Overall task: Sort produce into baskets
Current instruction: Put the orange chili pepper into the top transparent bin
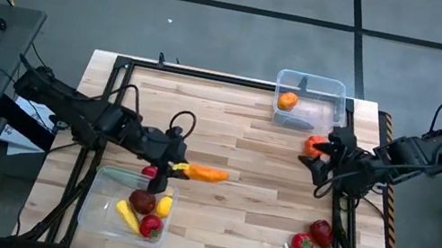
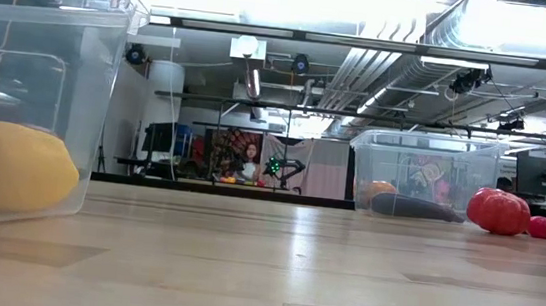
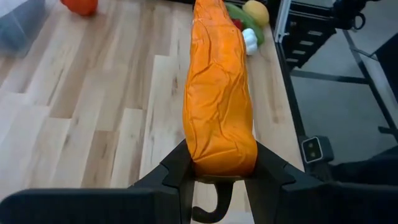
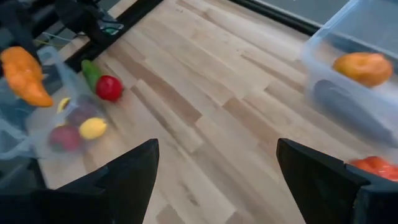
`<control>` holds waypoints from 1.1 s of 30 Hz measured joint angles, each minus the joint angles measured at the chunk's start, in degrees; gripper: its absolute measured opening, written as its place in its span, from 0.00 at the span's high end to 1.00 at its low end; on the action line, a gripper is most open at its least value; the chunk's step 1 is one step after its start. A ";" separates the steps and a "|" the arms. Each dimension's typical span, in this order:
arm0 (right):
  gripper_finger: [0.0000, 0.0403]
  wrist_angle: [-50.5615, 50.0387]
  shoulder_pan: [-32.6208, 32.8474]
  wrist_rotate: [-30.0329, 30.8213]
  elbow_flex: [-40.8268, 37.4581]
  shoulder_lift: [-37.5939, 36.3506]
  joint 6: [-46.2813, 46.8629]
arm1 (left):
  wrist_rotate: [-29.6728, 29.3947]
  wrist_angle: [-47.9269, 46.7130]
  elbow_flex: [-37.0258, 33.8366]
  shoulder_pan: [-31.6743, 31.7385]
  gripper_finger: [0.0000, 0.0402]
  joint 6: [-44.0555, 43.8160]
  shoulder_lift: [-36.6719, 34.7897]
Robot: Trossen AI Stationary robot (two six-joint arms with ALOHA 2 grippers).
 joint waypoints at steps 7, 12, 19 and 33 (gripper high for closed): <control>0.22 5.20 0.00 -0.02 0.00 -0.02 0.00 | -3.73 0.07 -0.08 -0.92 0.78 0.28 0.28; 0.22 7.53 0.00 1.57 0.02 -0.02 0.02 | -3.86 0.07 -0.12 -0.89 0.78 3.07 0.28; 0.22 11.48 0.00 3.24 0.02 -0.02 0.02 | -12.68 8.93 -0.64 3.65 0.78 10.05 3.68; 0.22 13.39 -0.02 12.90 0.02 -0.02 -1.91 | 5.25 28.54 25.80 32.17 0.65 22.63 37.26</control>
